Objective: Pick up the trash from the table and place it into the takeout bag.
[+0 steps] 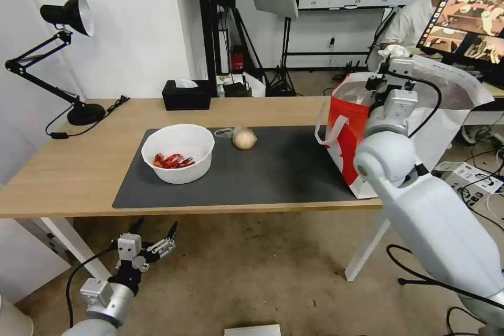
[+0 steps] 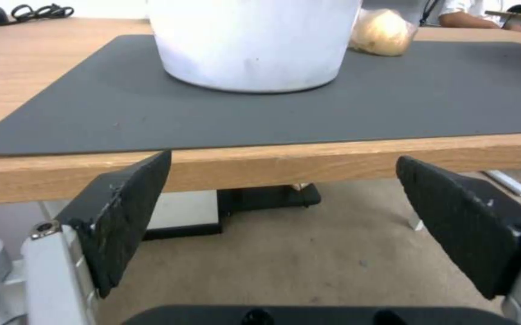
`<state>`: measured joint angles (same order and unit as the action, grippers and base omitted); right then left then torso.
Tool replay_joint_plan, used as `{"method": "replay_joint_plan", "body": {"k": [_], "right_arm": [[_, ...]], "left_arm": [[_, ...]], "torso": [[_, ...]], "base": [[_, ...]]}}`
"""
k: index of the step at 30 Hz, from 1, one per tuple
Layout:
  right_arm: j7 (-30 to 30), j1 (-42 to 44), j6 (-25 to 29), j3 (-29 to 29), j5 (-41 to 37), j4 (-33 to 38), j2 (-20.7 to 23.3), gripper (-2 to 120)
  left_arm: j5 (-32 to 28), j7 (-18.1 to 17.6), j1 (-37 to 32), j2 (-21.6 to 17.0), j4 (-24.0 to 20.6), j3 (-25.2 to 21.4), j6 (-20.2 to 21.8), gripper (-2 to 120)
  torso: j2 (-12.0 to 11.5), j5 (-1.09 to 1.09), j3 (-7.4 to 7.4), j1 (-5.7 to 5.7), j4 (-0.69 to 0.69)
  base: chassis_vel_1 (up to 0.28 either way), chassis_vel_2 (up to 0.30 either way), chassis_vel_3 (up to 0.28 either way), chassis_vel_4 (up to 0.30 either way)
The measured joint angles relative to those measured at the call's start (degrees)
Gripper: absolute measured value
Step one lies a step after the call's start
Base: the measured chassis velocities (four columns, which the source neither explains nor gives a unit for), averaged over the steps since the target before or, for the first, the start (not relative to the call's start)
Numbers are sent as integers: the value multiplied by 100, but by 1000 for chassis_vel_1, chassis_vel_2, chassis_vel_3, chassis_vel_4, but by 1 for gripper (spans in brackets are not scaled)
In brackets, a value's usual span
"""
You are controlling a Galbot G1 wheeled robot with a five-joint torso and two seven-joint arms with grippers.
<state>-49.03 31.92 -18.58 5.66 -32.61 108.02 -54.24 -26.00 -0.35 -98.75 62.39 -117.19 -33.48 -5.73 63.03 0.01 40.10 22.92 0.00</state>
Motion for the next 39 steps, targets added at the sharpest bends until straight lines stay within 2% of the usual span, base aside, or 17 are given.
{"method": "replay_joint_plan", "body": {"k": [2, 5, 6, 8, 10, 11, 12, 14, 15, 16, 19, 21, 25, 28, 31, 39], "right_arm": [[-1, 4, -9, 3, -7, -3, 8, 0], [11, 41, -276, 38, -343, 33, 166, 12], [11, 41, -276, 38, -343, 33, 166, 12], [4, 7, -488, 38, -675, 121, 263, 24], [-15, -19, -560, 37, -810, 158, 302, 26], [-38, -58, -643, 33, -990, 204, 371, 34], [-38, -58, -643, 33, -990, 204, 371, 34], [-91, -119, -732, 26, -1302, 267, 485, 43], [-91, -119, -732, 26, -1302, 267, 485, 43], [-121, -157, -771, 26, -1440, 290, 560, 51], [-133, -187, -790, 26, -1506, 304, 620, 57], [-145, -224, -843, 33, -1674, 340, 730, 72], [-167, -226, -883, 34, -1786, 370, 770, 80], [-186, -213, -931, 36, -1930, 410, 812, 94], [-188, -214, -974, 37, -2032, 431, 823, 100], [-189, -314, -1082, -9, -2239, 433, 849, 100]], "left_arm": [[0, 0, -2, 0, -3, -1, 0, 100], [0, 17, -72, -8, -73, -47, 8, 100], [0, 17, -72, -8, -73, -47, 8, 100], [-1, 23, -102, -17, -105, -73, 10, 100], [-1, 26, -111, -19, -115, -81, 11, 100], [-2, 31, -126, -20, -132, -87, 12, 100], [-2, 31, -126, -20, -132, -87, 12, 100], [-5, 62, -150, -14, -167, -88, 18, 100], [-5, 62, -150, -14, -167, -88, 18, 100], [-5, 76, -157, 0, -181, -86, 20, 100], [-4, 84, -163, 10, -185, -76, 22, 100], [0, 88, -169, 23, -196, -59, 23, 100], [0, 88, -170, 27, -205, -56, 24, 100], [2, 87, -178, 32, -229, -54, 25, 100], [3, 86, -196, 36, -244, -55, 26, 100], [18, 85, -239, 81, -263, -62, 29, 100]], "torso": [[0, 0, 0, 0, 0], [0, 0, 0, 0, 0], [0, 0, 0, 0, 0], [0, 0, 0, 0, 0], [0, -1, 0, 0, 0], [0, -2, 0, 0, 1], [0, -2, 0, 0, 1], [0, -1, 0, 0, 0], [0, -1, 0, 0, 0], [0, -1, 0, 0, 0], [0, -1, 0, 0, 0], [0, -1, 0, 0, 0], [0, -1, 0, 0, 0], [0, -1, 0, 0, 0], [0, -1, 0, 0, 0], [0, -1, 0, 0, 0]], "base": [[0, 0, 0, 0], [0, 0, 0, 0], [0, 0, 0, 0], [0, 0, 0, 0], [0, 0, 0, 0], [0, 0, 0, 0], [0, 0, 0, 0], [0, 0, 0, 0], [0, 0, 0, 0], [0, 0, 0, 0], [0, 0, 0, 0], [0, 0, 0, 0], [0, 0, 0, 0], [0, 0, 0, 0], [0, 0, 0, 0], [0, 0, 0, 0]]}}
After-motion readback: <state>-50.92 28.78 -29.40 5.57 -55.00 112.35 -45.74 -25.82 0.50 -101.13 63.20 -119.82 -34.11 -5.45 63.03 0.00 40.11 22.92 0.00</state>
